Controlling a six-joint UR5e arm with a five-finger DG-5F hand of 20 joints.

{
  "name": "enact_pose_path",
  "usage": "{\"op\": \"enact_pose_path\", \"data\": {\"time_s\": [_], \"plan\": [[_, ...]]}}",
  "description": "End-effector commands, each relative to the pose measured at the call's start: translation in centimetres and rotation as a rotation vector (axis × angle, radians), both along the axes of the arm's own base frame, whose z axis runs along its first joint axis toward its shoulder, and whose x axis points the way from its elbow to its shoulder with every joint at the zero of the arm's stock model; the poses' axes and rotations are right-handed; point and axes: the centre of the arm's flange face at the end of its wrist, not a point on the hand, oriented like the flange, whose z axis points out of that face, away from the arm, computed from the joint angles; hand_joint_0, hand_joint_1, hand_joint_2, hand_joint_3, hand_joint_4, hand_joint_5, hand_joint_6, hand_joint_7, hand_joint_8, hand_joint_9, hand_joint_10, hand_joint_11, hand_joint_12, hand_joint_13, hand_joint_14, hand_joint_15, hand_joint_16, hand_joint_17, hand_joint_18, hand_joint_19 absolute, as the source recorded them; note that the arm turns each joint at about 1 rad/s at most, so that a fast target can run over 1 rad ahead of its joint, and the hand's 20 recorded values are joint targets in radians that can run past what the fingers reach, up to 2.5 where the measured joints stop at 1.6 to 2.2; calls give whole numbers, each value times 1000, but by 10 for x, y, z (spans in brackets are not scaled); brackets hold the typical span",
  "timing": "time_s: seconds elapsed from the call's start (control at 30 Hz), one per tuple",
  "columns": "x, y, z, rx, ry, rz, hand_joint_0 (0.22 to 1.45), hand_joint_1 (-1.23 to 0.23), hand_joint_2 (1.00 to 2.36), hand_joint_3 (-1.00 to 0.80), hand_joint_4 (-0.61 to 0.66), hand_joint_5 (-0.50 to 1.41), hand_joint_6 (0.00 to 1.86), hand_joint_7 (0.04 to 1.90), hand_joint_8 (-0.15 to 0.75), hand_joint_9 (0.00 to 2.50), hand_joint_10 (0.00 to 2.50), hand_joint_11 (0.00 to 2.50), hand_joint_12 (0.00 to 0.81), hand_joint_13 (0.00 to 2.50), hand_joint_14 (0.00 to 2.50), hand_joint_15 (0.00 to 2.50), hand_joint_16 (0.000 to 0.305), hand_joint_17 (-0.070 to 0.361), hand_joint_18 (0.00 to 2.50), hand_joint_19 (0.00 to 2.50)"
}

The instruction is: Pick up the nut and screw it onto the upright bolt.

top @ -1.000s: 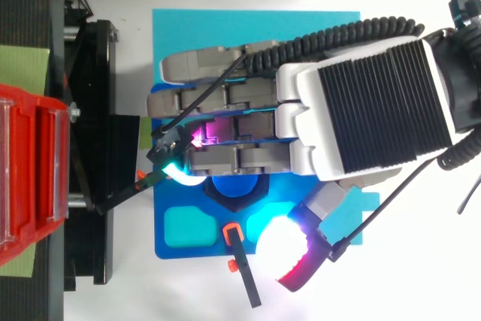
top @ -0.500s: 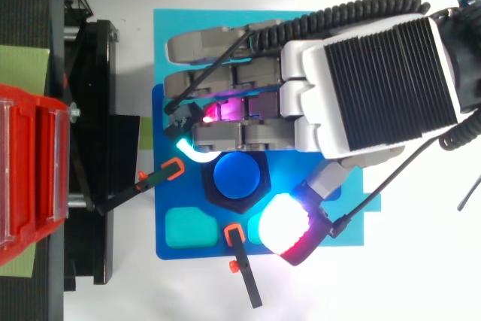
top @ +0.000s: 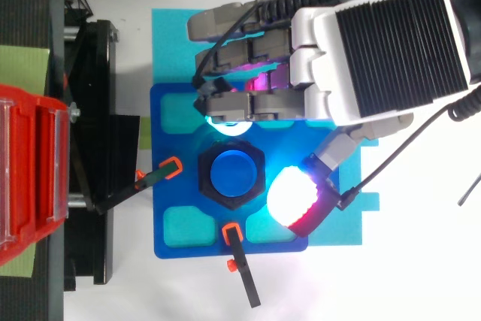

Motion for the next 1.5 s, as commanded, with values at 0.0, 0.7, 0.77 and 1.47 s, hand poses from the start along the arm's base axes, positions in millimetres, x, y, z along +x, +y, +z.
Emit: {"op": "enact_pose_path", "data": {"time_s": [0.0,0.7,0.77,1.47], "plan": [[0,-4,1,0,-5,4,510,-178,1000,-500,154,76,510,1409,260,1279,0,0,196,758,0,0,15,33,391,0],[10,-7,35,-5,-56,11,487,-106,1000,-500,219,-106,502,656,217,803,0,0,281,399,0,0,29,65,13,0],[11,-5,36,-5,-62,13,486,-93,1000,-500,216,-108,502,651,213,759,0,0,288,362,0,0,31,69,0,0],[9,40,-6,24,-40,14,486,-60,1000,-500,222,-85,503,776,229,680,0,0,306,280,0,0,33,75,0,0]]}}
